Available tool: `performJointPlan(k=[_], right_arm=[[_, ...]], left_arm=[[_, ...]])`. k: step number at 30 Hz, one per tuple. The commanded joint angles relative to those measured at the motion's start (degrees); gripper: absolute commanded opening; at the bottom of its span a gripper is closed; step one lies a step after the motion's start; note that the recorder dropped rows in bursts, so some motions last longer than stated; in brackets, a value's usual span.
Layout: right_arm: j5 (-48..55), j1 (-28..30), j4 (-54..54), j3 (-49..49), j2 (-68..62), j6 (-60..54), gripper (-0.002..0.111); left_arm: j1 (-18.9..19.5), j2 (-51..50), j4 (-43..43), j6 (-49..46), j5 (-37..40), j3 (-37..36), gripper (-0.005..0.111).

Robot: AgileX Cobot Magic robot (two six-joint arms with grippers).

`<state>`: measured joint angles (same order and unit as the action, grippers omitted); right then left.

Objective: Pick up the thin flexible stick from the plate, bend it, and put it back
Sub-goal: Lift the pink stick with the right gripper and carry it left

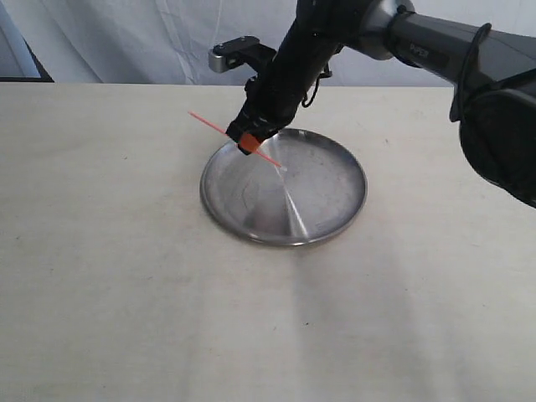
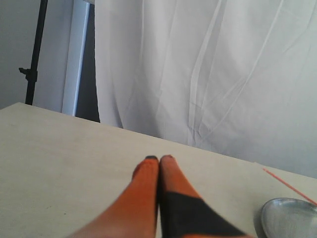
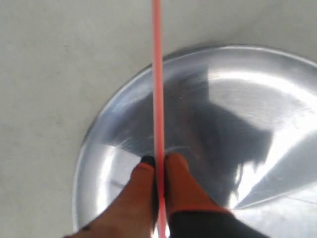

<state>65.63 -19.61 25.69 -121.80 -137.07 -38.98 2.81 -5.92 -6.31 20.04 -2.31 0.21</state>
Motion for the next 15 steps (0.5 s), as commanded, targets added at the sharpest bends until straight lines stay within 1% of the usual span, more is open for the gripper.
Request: performJointPlan(k=[1, 4, 12, 15], right_arm=[[4.34, 1.65, 8.20, -0.12, 0.85, 0.12, -0.001], [4.34, 2.51, 11.67, 1.59, 1.93, 0.86, -0.001], [4.34, 3.55, 12.31, 8.90, 7.33, -0.34, -0.001], [4.34, 3.55, 13.56, 13.68, 10.43, -2.05, -0.001]], left_arm=[[-0.08, -0.07, -0.39, 0.12, -0.32, -0.21, 0.000], [-0.08, -0.07, -0.39, 0.12, -0.32, -0.21, 0.000], [-0.08, -0.07, -0.39, 0.12, -0.32, -0.21, 0.000], [-0.08, -0.07, -0.39, 0.12, -0.32, -0.21, 0.000]])
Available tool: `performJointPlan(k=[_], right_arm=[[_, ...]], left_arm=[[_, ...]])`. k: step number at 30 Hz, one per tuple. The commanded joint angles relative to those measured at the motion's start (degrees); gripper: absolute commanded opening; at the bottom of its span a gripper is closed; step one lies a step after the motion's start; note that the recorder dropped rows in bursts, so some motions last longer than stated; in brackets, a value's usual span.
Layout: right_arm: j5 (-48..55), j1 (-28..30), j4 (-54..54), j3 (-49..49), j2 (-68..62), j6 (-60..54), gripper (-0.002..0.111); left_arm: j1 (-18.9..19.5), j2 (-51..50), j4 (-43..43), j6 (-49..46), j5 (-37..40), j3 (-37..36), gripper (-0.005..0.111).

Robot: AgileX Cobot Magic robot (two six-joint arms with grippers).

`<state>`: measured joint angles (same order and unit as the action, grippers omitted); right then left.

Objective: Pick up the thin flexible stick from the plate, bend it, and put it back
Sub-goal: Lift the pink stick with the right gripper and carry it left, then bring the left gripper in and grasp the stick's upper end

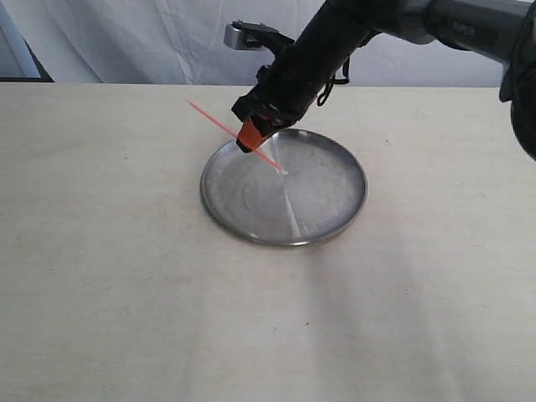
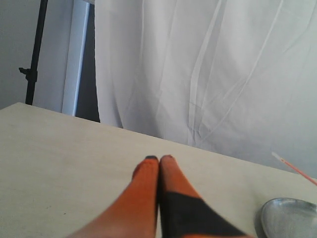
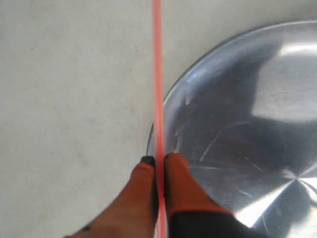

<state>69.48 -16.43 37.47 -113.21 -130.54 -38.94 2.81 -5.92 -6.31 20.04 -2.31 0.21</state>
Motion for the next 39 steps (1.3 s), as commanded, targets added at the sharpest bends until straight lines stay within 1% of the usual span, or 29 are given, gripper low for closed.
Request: performJointPlan(k=[1, 5, 6, 10, 12, 14, 18, 21, 23, 24, 25, 26, 27, 28, 29, 30, 31, 32, 33, 34, 35, 37, 38, 39], right_arm=[[0.48, 0.37, 3.87, 7.75, 5.01, -3.33, -0.001], [0.48, 0.37, 13.51, 17.09, 8.69, -10.29, -0.001], [0.48, 0.27, 16.67, 19.70, 9.41, -12.32, -0.001], [0.48, -0.78, 26.20, 28.39, 11.50, -19.32, -0.001], [0.48, -1.64, 30.63, 30.91, 12.26, -21.79, -0.001], [0.48, -2.87, 33.81, 32.16, 12.83, -23.04, -0.001], [0.48, -7.30, 36.40, 32.58, 13.60, -23.51, -0.001], [0.48, -10.81, 38.17, 32.58, 14.14, -24.59, -0.001], [0.48, -14.10, 40.32, 32.58, 14.23, -24.59, -0.001], [0.48, -15.36, 41.35, 32.58, 14.23, -24.59, -0.001], [0.48, -16.65, 42.48, 32.58, 14.28, -24.44, -0.001], [0.48, -17.20, 42.99, 32.58, 14.28, -24.44, -0.001], [0.48, -17.71, 42.87, 32.30, 14.28, -24.44, -0.001], [0.48, -17.71, 42.73, 32.29, 14.28, -24.44, -0.001], [0.48, -17.08, 41.55, 32.29, 14.83, -24.54, -0.001], [0.48, -16.37, 40.44, 32.29, 15.12, -24.54, -0.001], [0.48, -15.11, 39.11, 32.29, 15.87, -24.54, -0.001], [0.48, -13.32, 37.50, 32.81, 16.92, -24.70, -0.001], [0.48, -12.01, 36.83, 33.38, 17.65, -24.70, -0.001], [0.48, -9.93, 35.91, 34.96, 19.24, -25.17, -0.001], [0.48, -8.74, 35.91, 36.26, 20.15, -25.79, -0.001], [0.48, -5.14, 36.15, 41.46, 23.38, -28.01, -0.001], [0.48, -4.18, 36.68, 44.21, 24.80, -28.96, -0.001], [0.48, -3.54, 36.97, 46.41, 26.25, -30.01, -0.001]], left_arm=[[-0.08, -0.07, -0.39, 0.12, -0.32, -0.21, 0.000], [-0.08, -0.07, -0.05, 0.92, -1.74, -0.21, 0.000], [-0.08, -0.07, 2.38, 3.29, -3.00, -0.21, 0.000], [-0.08, -0.07, 18.23, 20.77, -10.20, -0.21, 0.000], [-0.08, -0.07, 22.34, 29.39, -12.53, -0.21, 0.000], [-0.08, -0.07, 22.35, 35.61, -13.39, -0.21, 0.000], [-0.08, -0.07, 22.21, 36.46, -13.53, -0.21, 0.000], [-0.08, -0.07, 22.19, 37.95, -11.54, -0.21, 0.000], [-0.08, -0.07, 21.22, 40.48, -8.25, -0.21, 0.000], [-0.08, -0.07, 18.97, 42.98, -6.01, -0.21, 0.000], [-0.68, -0.07, 16.30, 48.48, -2.34, -0.21, 0.000], [-1.56, -0.07, 15.35, 50.97, -1.17, -0.21, 0.000], [-4.50, -0.07, 13.35, 52.03, -1.94, -0.21, 0.000], [-6.34, -0.07, 12.38, 52.03, -3.51, -0.21, 0.000], [-10.66, -0.07, 8.86, 52.14, -9.12, -0.21, 0.000], [-12.42, -0.07, 5.94, 53.10, -12.25, -0.21, 0.000], [-15.53, -0.17, -1.08, 56.28, -17.20, -0.21, 0.000], [-19.02, -0.62, -13.03, 62.89, -19.46, -0.21, 0.000], [-20.60, -1.25, -20.25, 67.85, -19.46, -0.21, 0.000], [-22.75, -3.19, -31.77, 74.77, -19.46, -0.21, 0.000], [-23.32, -4.59, -34.31, 77.17, -19.46, -0.21, 0.000], [-23.53, -11.02, -36.00, 77.78, -20.24, 1.49, 0.000], [-23.53, -13.63, -37.17, 77.56, -21.26, 2.95, 0.000], [-23.53, -17.82, -40.51, 77.56, -24.01, 4.90, 0.000]])
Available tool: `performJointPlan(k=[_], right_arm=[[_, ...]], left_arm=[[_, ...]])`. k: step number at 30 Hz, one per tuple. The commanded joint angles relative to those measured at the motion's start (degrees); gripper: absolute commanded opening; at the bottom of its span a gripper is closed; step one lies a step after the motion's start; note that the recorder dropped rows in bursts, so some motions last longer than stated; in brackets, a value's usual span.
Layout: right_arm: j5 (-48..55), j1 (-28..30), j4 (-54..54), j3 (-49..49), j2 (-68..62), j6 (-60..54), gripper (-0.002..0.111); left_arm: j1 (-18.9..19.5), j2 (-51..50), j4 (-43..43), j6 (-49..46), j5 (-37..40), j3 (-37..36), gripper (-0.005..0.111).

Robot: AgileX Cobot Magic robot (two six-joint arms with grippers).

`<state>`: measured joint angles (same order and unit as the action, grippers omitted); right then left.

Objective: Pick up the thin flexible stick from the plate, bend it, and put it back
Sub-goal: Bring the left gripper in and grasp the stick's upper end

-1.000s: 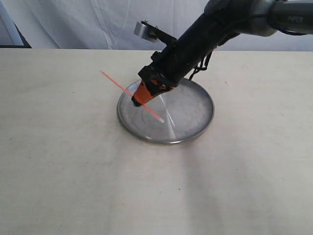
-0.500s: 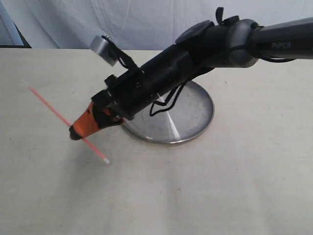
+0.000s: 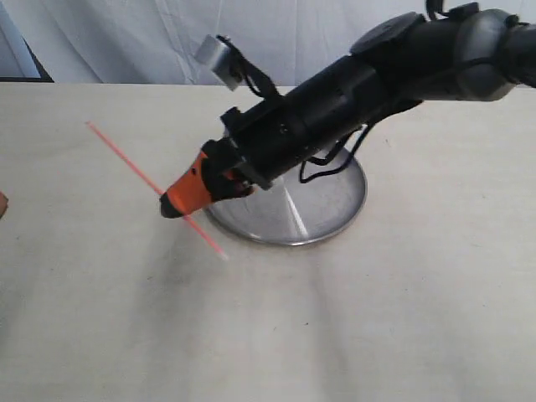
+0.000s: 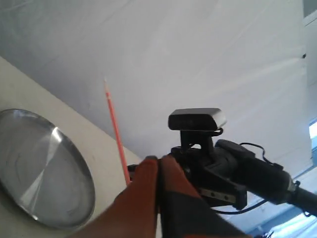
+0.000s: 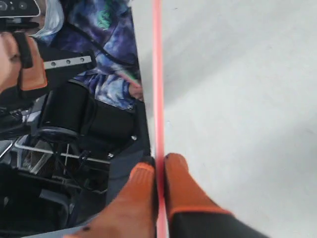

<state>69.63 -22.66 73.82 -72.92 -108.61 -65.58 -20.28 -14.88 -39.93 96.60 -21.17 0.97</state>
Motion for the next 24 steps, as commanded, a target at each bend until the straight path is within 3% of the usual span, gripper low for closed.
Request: performJointPlan(k=[1, 6, 11, 16, 24], right_arm=[[0.33, 2.66, 1.55, 8.19, 5.69, -4.25, -0.001], [0.33, 2.66, 2.83, 13.12, 9.50, -5.58, -0.001], [0.33, 2.66, 1.02, 14.96, 13.01, -5.58, -0.001], [-4.37, 2.66, -0.37, 14.95, 15.84, -4.79, -0.001], [-4.35, 2.66, 1.83, 14.95, 15.99, -2.74, -0.001]], left_arm=[[-0.44, -13.09, -10.80, 1.00, -10.17, 6.39, 0.000], [-0.44, -28.74, -29.60, 2.29, -20.61, 16.85, 0.006], [-0.44, -39.18, -36.86, 8.19, -17.60, 22.13, 0.033], [-0.44, -43.91, -36.74, 17.10, -17.40, 22.13, 0.062], [-0.44, -44.25, -22.04, 16.40, -20.60, 22.13, 0.061]])
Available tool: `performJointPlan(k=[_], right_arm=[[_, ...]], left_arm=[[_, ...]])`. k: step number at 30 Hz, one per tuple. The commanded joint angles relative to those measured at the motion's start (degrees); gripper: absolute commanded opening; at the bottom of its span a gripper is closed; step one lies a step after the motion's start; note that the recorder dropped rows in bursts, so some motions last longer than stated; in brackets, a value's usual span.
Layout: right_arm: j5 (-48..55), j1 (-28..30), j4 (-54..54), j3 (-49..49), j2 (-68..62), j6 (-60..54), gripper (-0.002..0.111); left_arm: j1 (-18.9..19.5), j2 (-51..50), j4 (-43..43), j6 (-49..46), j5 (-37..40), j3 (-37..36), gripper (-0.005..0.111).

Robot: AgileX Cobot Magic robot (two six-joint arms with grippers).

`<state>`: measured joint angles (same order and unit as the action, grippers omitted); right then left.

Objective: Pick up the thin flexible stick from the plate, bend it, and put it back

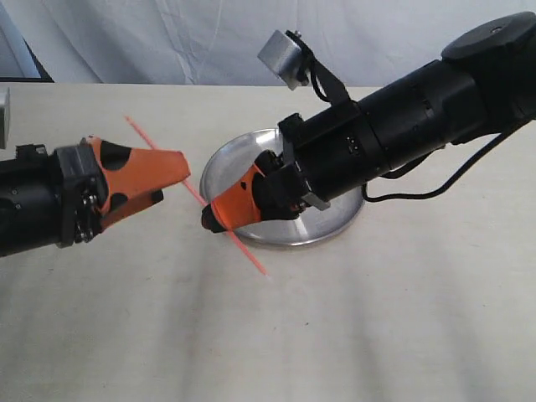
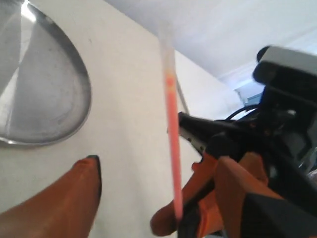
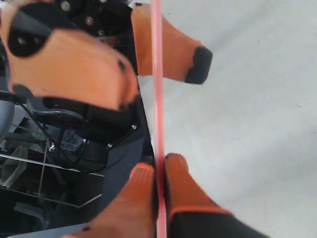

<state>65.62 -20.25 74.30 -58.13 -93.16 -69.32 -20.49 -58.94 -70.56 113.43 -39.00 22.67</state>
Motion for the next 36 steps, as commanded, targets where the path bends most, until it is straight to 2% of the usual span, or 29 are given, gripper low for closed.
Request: performJointPlan(k=[1, 3, 5, 7, 11, 14, 21, 30, 34, 36], right_arm=[[-0.05, 0.13, 1.81, 0.16, 0.53, 1.26, -0.001], [1.72, -0.38, 3.46, 0.16, 0.53, 1.39, -0.001], [2.77, -1.32, 5.18, 0.16, 0.53, 1.39, -0.001], [2.79, -2.55, 6.51, 0.16, 0.53, 1.39, -0.001], [4.35, -3.83, 10.42, 0.16, 0.53, 1.26, -0.001], [4.35, -3.83, 12.71, 0.16, 0.53, 0.66, -0.001], [4.35, -3.83, 13.54, 0.16, 1.61, 0.79, -0.001], [4.35, -3.83, 5.13, 0.16, 1.53, 0.42, -0.001], [1.92, -3.92, 4.13, 0.16, 1.53, 0.31, 0.000], [1.18, -3.92, 3.96, 0.16, 1.53, 0.19, 0.005]], left_arm=[[-0.24, -0.18, 9.64, -0.84, -3.03, 0.55, 0.059], [-0.24, -0.18, 10.32, -1.79, -3.03, 0.80, 0.056], [-0.24, -0.45, 11.02, -2.87, -2.44, 0.80, 0.048], [-0.24, -0.85, 11.02, -3.59, -1.39, 0.80, 0.032], [-0.24, -1.11, 9.92, -11.27, -0.85, 0.80, 0.000], [-0.24, -1.25, 9.01, -14.79, -0.71, 0.80, 0.000], [-0.24, -2.65, 4.28, -15.40, 1.77, 0.80, 0.000], [-0.24, -2.64, 10.31, -15.40, -6.55, 0.80, 0.000], [-0.24, -2.64, 12.31, -15.40, -7.35, 0.80, 0.000], [-0.24, -2.64, 12.30, -15.40, -7.49, 0.80, 0.000]])
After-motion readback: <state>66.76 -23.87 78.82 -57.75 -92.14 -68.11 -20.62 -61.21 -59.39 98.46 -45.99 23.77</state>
